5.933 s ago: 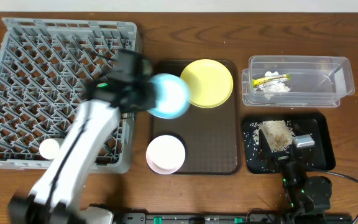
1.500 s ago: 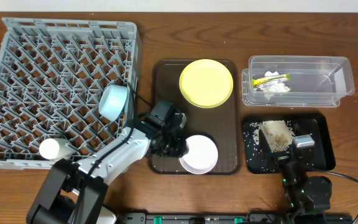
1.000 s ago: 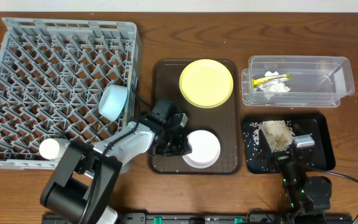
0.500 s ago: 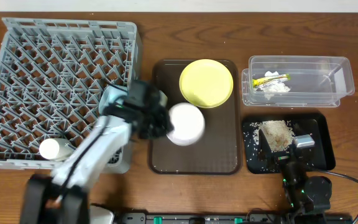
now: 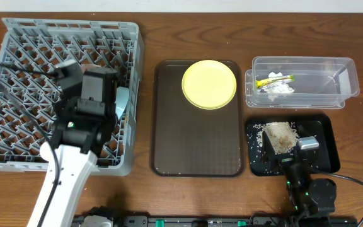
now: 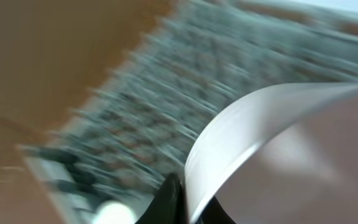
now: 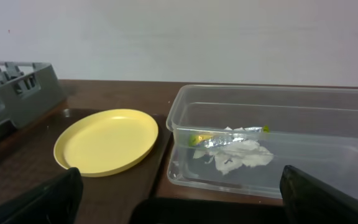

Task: Sort waste into correct bins and load items into the dishwasher
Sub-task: 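Carry the white bowl into the dish rack and release it, then move the left gripper to the edge of the yellow plate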

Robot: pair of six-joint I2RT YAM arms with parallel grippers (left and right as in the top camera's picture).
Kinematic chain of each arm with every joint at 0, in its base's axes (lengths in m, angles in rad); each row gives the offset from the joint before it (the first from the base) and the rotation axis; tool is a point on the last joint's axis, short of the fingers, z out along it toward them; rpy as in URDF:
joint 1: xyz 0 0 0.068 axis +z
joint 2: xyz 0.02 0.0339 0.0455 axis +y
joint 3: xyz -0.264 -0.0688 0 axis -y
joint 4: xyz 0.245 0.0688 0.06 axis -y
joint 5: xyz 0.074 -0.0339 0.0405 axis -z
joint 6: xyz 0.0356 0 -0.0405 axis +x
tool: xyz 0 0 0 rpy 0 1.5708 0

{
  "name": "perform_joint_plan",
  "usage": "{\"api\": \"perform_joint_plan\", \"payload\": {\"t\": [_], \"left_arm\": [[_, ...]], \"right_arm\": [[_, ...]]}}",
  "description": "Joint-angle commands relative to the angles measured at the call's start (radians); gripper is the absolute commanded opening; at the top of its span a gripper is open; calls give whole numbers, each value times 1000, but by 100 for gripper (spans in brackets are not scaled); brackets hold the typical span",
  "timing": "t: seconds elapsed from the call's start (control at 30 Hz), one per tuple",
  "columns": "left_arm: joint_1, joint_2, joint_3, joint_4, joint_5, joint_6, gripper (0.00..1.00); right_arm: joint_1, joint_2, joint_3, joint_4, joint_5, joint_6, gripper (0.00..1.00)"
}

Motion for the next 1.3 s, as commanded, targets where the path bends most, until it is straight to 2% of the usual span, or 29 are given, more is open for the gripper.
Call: {"api": "perform_joint_plan", "payload": {"t": [0.0,0.17,0.3,0.37,0.53,0.7,0.87,1.03,1.1,1.27], "left_arm": [[12,79,5,29,-371,111,8],[40,253,5,58,-407,127,8],[63,396,5,92,-563,127,8],[69,450,5,114,-589,137,8],[68,536,5,134,-573,143,8],[67,555,5,112,-435,142,8],[42,554,5,98,-361,142,8],[-11,553,5,93,-295,142,17],[-29,553,5,91,-292,142,17],[-60,525,7,75,-280,142,43]], "right_arm": [[-7,-2,-1,-4,2,-5,99],[-7,-2,-1,-4,2,-5,99],[-7,-2,-1,-4,3,-5,99],[-7,-2,-1,-4,3,-5,99],[-7,-2,-1,-4,3,-5,99],[-7,-2,-1,-4,2,-5,99],[-7,-2,-1,-4,3,-5,99],[-7,-2,-1,-3,2,-5,99],[-7,-2,-1,-3,3,-5,99],[-7,-2,-1,-4,2,-5,99]]}}
